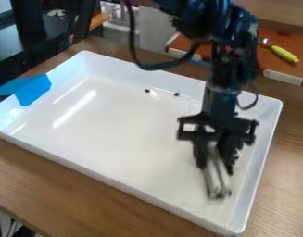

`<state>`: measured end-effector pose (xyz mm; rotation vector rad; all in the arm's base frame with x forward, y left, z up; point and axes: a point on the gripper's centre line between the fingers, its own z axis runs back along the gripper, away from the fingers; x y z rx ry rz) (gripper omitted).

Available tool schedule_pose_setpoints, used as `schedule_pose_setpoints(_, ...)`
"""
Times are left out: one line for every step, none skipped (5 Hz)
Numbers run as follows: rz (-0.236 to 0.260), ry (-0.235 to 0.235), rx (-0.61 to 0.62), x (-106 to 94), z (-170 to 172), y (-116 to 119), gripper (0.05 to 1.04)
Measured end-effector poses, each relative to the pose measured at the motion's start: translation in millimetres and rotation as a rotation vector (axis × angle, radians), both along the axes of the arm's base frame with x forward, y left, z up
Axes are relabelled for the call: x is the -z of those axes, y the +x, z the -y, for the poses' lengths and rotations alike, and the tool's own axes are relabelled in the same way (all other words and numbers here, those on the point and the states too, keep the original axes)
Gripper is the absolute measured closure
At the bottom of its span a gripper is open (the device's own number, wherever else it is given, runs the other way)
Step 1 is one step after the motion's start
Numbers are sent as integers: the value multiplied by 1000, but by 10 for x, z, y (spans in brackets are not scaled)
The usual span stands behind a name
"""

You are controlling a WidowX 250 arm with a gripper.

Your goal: Sweep into pile

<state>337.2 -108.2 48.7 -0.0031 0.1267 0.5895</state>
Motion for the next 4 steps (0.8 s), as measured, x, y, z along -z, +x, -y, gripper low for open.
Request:
schedule_pose_setpoints(18,3,-83,-15,-137,335,702)
schedule_pose_setpoints(-5,5,-88,-34,-265,348,702)
schedule_pose_setpoints(-30,-30,-65,-235,-531,264,702)
schedule_pose_setpoints(31,-91,-36,-748,-900,192,702)
